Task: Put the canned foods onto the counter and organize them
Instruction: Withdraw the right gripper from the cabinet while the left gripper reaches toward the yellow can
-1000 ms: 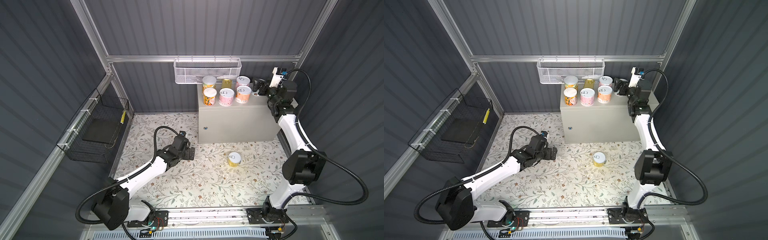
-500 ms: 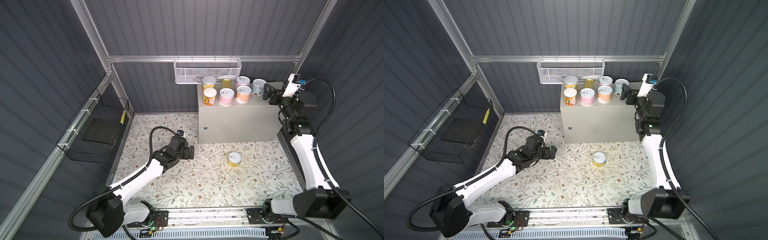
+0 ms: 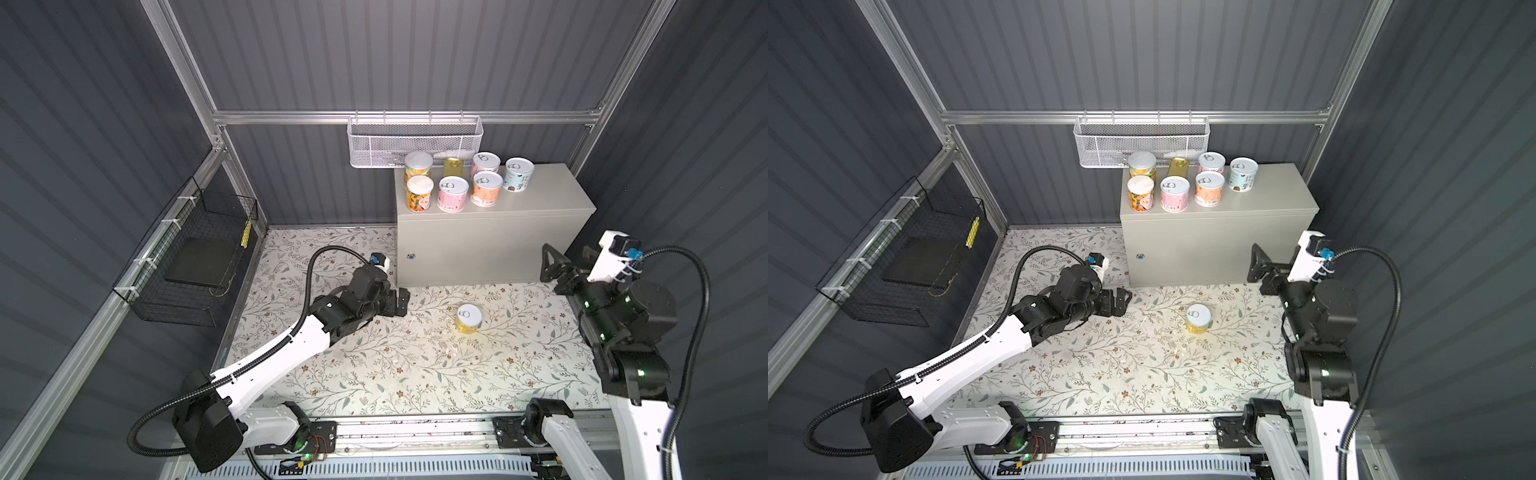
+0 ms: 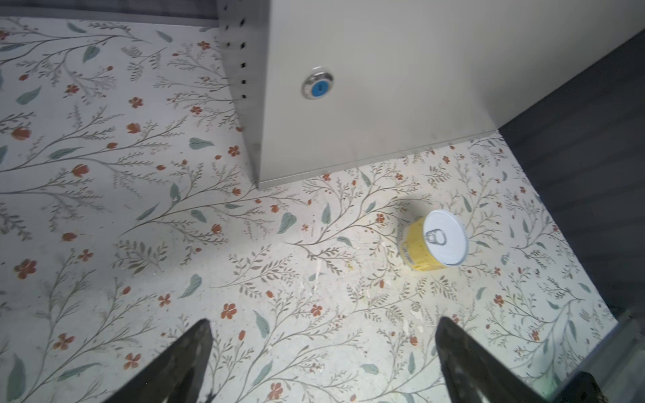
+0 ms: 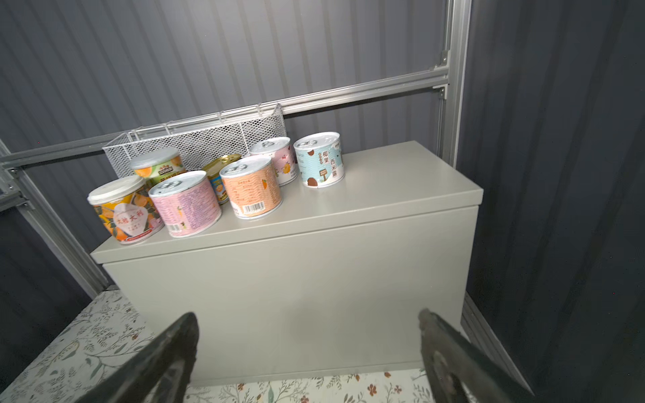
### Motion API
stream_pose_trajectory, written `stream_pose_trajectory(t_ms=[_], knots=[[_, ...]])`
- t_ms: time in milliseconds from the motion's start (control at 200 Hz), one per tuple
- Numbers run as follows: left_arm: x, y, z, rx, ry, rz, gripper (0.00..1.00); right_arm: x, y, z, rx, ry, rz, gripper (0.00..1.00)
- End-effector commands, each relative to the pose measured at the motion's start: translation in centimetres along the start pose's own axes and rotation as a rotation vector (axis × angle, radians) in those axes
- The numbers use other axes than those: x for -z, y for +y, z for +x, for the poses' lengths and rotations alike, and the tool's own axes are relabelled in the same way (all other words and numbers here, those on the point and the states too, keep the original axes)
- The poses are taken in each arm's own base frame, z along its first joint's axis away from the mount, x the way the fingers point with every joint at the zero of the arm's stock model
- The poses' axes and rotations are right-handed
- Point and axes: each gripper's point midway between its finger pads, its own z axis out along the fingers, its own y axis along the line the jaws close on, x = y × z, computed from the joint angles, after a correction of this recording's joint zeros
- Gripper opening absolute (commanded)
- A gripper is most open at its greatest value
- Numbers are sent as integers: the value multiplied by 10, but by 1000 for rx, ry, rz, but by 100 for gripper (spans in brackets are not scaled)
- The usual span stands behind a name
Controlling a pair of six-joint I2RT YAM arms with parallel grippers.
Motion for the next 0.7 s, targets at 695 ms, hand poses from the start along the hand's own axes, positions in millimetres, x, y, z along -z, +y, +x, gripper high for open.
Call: stream_pose_trajectory(t_ms=[695], knots=[[-105, -135, 52, -89, 179, 145, 100, 84, 29, 156, -351, 320, -171, 99]])
